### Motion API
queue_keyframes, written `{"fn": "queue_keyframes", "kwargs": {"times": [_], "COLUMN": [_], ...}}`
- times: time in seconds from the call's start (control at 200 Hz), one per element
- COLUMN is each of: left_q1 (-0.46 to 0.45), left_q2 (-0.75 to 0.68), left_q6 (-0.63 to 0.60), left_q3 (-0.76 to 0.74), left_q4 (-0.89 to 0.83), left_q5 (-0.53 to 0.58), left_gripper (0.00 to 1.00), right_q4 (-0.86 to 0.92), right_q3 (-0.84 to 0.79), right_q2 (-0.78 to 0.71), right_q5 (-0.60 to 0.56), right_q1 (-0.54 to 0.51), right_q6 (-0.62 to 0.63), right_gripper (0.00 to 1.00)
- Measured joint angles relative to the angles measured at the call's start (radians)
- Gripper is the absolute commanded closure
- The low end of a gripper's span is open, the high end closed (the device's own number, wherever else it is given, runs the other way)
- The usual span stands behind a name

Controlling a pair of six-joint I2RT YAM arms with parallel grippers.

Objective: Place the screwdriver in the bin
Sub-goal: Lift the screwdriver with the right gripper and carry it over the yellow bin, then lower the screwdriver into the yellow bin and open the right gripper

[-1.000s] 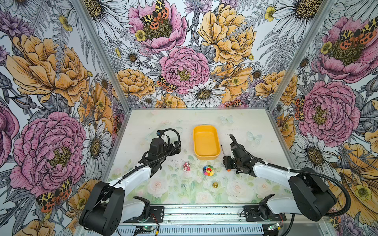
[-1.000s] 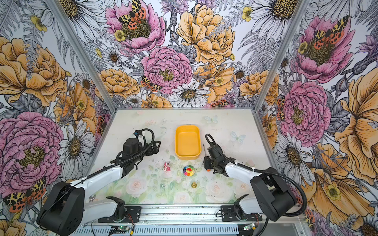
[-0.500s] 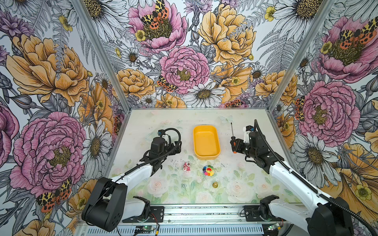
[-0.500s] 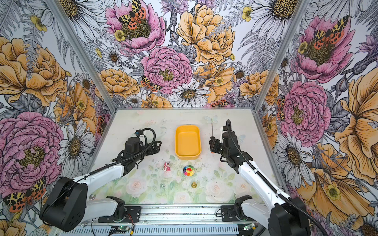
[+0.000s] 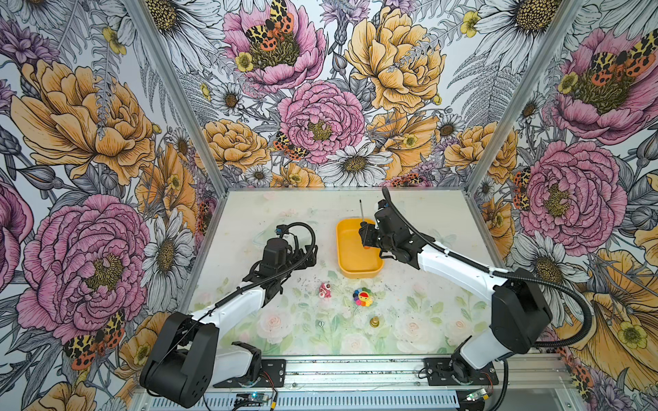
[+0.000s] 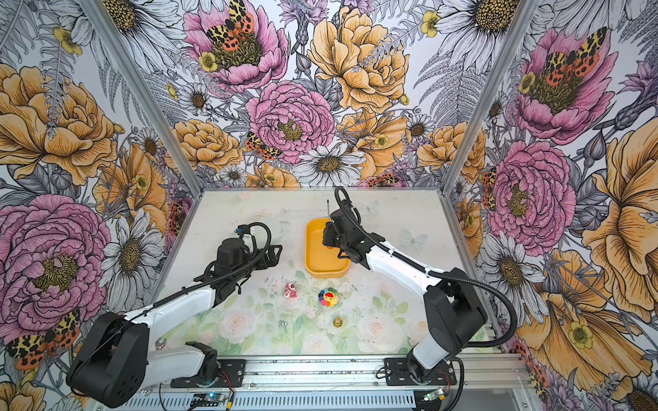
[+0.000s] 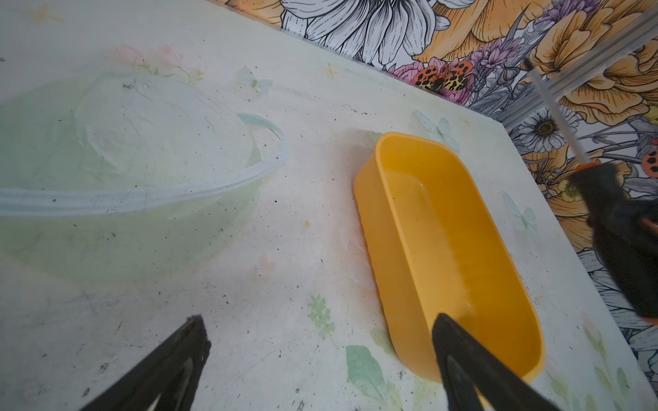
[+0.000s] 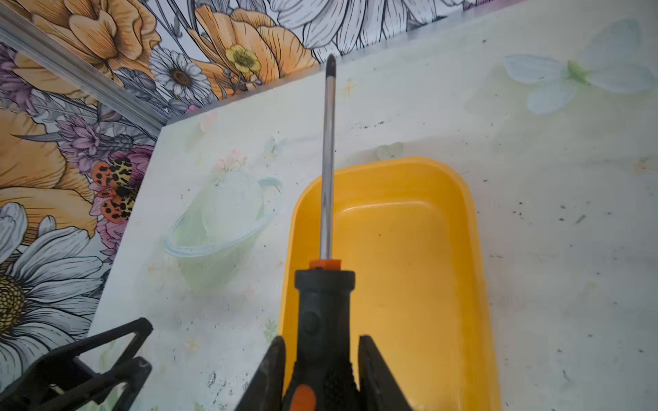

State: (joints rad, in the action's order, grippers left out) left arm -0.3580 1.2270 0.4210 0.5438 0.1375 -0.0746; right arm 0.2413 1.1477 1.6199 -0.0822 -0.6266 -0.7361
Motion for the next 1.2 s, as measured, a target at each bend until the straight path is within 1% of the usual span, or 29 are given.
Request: {"fn": "queue_keyframes", "kwargs": {"times": [0.165, 0.435, 0.926, 1.146, 1.196], "left_q1": [0.000, 0.000, -0.001, -0.003, -0.003], "left_q2": [-0.031, -0.031, 0.032, 0.045, 0.049], "left_q6": [0.000, 0.000, 0.000, 0.000, -0.001], "left_q3": [0.000, 0.000, 0.013, 0.031, 0.032], "left_q4": [-0.001, -0.006, -0.008, -0.008, -0.007], "left_q5": [0.006, 0.011, 0.014, 0.014, 0.014], "left_gripper": [0.01, 0.01, 0.01, 0.01, 0.01], "right_q4": [0.029, 0.038, 0.048, 0.058, 0.059], "right_q3": [0.000, -0.013, 0.004, 0.033, 0.040], "right_q2": [0.088, 0.111, 0.253, 0.271, 0.274], "right_q5": [-0.031, -0.045, -0.035, -0.029, -0.029], "right_q1": [-0.012, -0.014, -0.018, -0.018, -0.018], "right_q6": [-0.035, -0.049, -0.048, -0.034, -0.031], "right_gripper": [1.00, 1.00, 1.00, 1.00, 0.97]}}
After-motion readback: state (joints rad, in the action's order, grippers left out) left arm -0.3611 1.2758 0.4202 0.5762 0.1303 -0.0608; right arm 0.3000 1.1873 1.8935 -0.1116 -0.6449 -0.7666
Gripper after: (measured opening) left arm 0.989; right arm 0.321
